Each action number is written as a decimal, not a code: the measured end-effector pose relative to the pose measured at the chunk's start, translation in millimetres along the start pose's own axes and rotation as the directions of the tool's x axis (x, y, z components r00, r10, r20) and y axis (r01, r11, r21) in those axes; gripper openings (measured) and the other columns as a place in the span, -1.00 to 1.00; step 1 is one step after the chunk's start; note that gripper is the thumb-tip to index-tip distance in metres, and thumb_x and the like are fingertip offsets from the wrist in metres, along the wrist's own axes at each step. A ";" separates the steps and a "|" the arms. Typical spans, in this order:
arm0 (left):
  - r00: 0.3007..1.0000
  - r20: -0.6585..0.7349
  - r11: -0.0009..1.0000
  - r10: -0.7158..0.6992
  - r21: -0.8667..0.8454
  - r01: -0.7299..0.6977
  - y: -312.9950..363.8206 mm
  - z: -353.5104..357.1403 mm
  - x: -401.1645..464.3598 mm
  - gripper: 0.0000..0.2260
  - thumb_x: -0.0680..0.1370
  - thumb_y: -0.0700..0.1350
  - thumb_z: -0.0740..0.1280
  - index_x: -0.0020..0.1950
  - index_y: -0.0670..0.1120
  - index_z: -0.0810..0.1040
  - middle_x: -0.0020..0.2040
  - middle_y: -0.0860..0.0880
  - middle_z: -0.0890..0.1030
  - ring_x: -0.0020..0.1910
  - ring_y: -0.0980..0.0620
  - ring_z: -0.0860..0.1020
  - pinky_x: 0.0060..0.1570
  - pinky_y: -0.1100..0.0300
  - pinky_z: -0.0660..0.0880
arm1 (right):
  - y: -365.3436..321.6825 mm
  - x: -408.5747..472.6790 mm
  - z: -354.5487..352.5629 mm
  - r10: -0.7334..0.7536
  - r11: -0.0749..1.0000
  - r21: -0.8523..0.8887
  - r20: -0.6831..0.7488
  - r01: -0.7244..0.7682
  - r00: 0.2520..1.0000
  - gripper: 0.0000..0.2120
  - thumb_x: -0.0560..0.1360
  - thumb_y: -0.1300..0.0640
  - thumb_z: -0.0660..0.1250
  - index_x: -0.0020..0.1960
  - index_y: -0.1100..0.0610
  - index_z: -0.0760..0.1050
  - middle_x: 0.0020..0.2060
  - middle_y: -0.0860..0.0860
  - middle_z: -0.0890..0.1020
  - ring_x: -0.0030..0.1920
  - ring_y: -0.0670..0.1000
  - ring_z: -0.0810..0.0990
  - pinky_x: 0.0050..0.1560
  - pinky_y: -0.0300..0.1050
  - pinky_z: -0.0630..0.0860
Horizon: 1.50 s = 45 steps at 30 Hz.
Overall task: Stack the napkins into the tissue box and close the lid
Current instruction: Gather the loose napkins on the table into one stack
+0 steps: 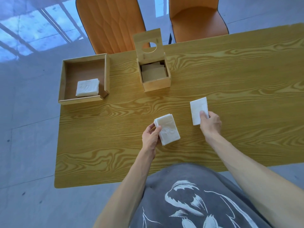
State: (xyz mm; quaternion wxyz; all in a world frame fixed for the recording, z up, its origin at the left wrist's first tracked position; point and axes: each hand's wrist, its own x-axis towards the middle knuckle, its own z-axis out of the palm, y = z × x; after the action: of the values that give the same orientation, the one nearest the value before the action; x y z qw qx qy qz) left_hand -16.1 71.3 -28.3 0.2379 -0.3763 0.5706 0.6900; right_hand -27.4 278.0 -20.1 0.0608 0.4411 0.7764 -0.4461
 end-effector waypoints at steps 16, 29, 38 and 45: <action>0.999 0.019 0.997 -0.026 -0.076 0.028 -14.2 -14.3 -5.7 -0.67 0.58 -0.18 0.38 0.34 -0.10 0.48 0.02 -0.14 0.68 -0.14 -0.03 0.66 -0.15 0.07 0.62 | 16.4 -59.4 24.2 -0.172 0.969 0.247 0.667 0.003 0.725 -0.75 0.53 0.12 0.42 0.17 0.18 0.55 -0.03 0.12 0.72 -0.11 0.01 0.69 -0.13 -0.10 0.64; 0.993 0.121 0.999 0.001 -0.051 0.005 -12.4 -29.6 -15.8 -0.57 0.54 0.08 0.41 0.34 -0.06 0.50 0.16 -0.13 0.68 0.10 -0.16 0.66 0.03 -0.04 0.62 | 17.4 -71.4 38.7 -0.172 0.955 -0.099 0.582 0.279 0.795 -0.82 0.52 0.04 0.39 0.05 0.13 0.60 -0.07 0.06 0.69 -0.04 0.09 0.67 -0.05 0.06 0.60; 0.981 0.195 1.000 -0.019 -0.003 0.020 2.8 -39.4 -11.1 -0.63 0.52 -0.34 0.37 0.29 -0.08 0.55 0.03 -0.10 0.66 -0.06 -0.08 0.64 -0.12 0.06 0.62 | 16.0 -72.3 39.6 -0.330 0.826 -0.280 0.463 0.489 0.822 -0.45 0.38 -0.08 0.48 0.32 0.02 0.46 0.13 0.04 0.57 0.17 0.06 0.52 0.12 -0.02 0.47; 0.960 0.281 0.998 0.003 -0.063 0.016 16.7 -47.5 -7.5 -0.69 0.51 -0.41 0.29 0.19 -0.15 0.56 -0.06 -0.13 0.65 -0.05 -0.08 0.64 -0.12 0.07 0.67 | 1.1 -58.7 34.2 -0.247 0.951 0.009 0.623 0.309 0.742 -0.51 0.37 0.09 0.55 0.27 -0.02 0.50 0.11 -0.01 0.64 0.18 0.01 0.59 0.16 -0.13 0.51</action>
State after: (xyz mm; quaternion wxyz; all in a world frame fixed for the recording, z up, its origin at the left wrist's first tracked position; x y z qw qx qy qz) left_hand -12.5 22.2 -15.3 0.3063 -0.2841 0.5073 0.7538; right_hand -1.3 215.6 -12.5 0.2647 0.1470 0.7907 -0.5321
